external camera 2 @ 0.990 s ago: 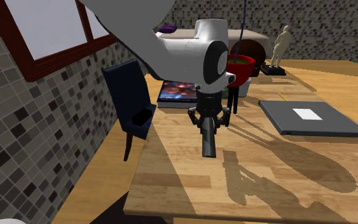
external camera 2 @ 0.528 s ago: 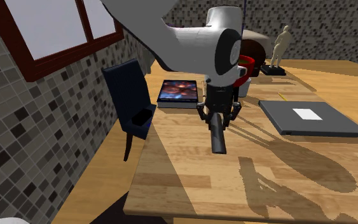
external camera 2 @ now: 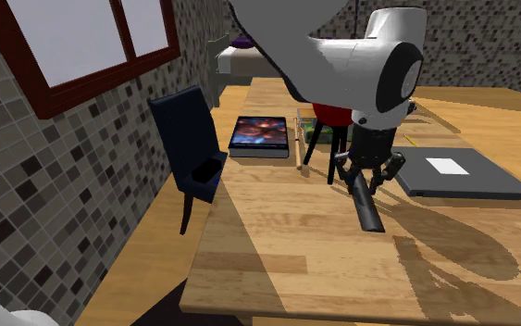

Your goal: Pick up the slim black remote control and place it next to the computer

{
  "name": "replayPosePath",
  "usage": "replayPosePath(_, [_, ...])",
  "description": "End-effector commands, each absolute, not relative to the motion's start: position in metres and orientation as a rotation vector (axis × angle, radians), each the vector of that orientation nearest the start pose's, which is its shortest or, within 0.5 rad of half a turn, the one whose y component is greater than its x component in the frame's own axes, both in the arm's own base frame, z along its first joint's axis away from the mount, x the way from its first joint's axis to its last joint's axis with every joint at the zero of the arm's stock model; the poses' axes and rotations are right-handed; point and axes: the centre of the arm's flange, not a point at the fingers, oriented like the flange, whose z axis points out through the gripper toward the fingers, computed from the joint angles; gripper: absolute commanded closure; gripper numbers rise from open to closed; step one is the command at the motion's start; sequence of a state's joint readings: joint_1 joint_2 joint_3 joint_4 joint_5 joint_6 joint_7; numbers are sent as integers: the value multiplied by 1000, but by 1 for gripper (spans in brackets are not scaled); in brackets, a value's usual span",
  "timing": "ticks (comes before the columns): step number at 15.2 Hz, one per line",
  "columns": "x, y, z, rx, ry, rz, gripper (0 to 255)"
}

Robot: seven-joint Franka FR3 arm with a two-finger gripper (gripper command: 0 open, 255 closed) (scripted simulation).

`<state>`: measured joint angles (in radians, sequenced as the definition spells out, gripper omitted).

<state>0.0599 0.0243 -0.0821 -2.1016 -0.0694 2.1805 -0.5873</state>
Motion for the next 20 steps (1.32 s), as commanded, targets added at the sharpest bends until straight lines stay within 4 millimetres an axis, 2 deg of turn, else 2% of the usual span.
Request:
replayPosePath(1, [566,-39,412,-3070,-958,-55,255])
replayPosePath(12, [637,-165,412,-3070,-958,-55,255])
replayPosePath(20, [637,-165,370,-3070,-958,-55,255])
